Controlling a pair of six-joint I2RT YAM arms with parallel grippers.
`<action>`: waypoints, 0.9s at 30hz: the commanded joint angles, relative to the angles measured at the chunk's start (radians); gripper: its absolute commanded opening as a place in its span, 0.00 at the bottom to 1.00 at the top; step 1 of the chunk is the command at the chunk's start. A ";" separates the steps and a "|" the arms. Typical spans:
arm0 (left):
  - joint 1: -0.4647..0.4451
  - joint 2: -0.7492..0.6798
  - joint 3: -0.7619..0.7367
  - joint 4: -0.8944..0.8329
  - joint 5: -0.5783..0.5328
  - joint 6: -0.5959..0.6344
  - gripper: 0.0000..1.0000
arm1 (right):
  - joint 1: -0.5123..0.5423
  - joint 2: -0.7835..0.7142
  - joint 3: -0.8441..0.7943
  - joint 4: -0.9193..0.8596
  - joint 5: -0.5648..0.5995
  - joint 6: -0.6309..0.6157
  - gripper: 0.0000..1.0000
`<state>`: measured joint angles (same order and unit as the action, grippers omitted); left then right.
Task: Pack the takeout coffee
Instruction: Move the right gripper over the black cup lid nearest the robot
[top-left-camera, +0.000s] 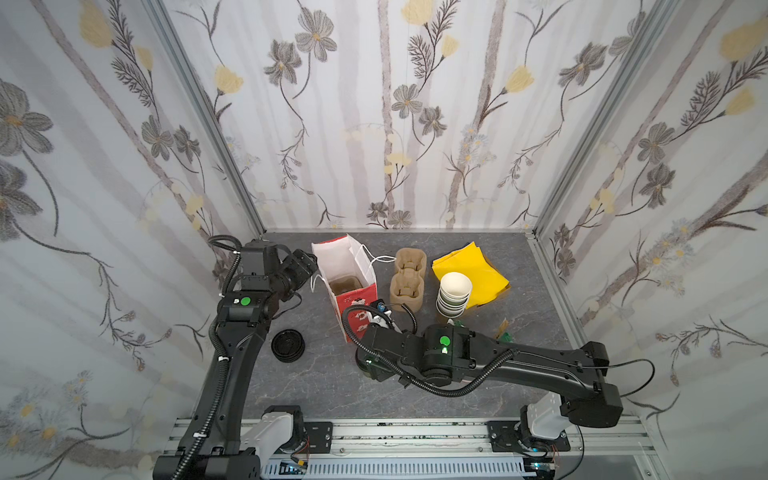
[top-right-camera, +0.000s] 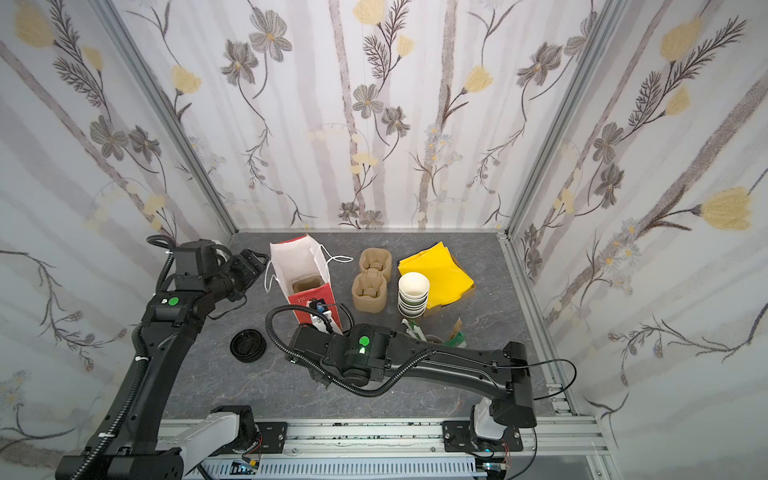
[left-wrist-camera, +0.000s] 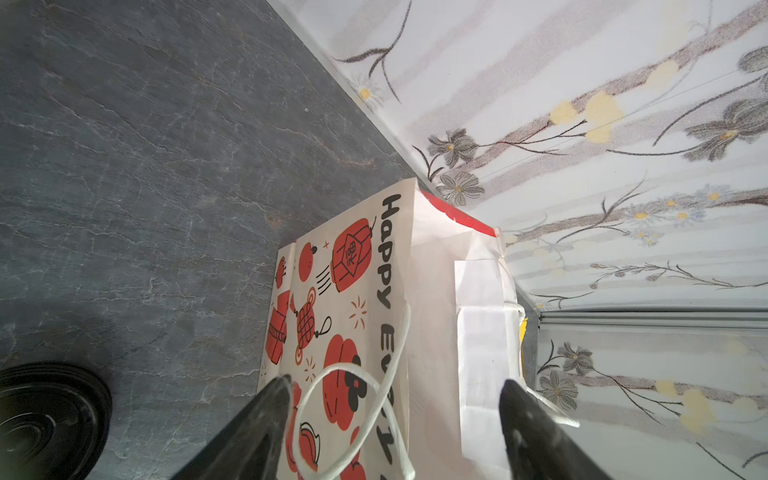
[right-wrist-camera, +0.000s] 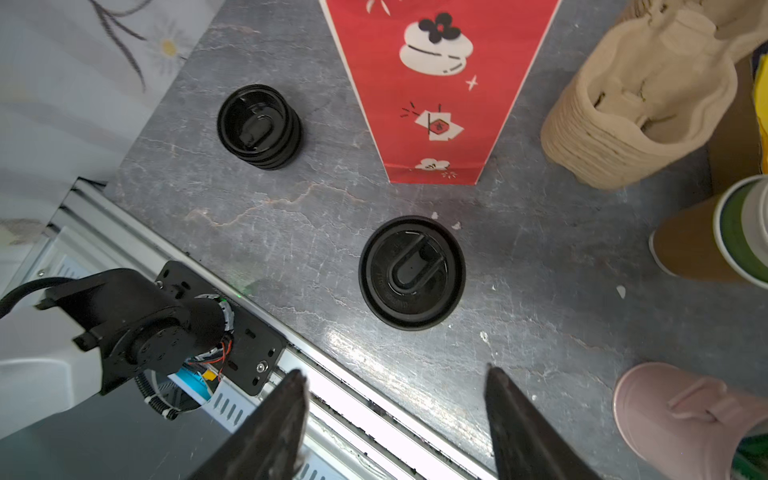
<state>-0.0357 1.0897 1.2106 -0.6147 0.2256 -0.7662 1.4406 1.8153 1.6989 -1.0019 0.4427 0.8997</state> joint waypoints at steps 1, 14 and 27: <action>0.000 -0.002 0.024 0.005 -0.038 0.003 0.81 | 0.029 0.028 0.023 -0.055 0.128 0.252 0.70; 0.000 -0.224 -0.082 0.007 -0.108 -0.018 0.83 | -0.004 0.201 0.058 0.072 -0.018 0.460 0.82; 0.001 -0.307 -0.184 0.007 -0.082 -0.061 0.77 | -0.081 0.296 0.135 -0.036 -0.040 0.497 0.89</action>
<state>-0.0357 0.7876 1.0332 -0.6174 0.1398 -0.8120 1.3621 2.0937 1.8103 -0.9977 0.4026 1.3792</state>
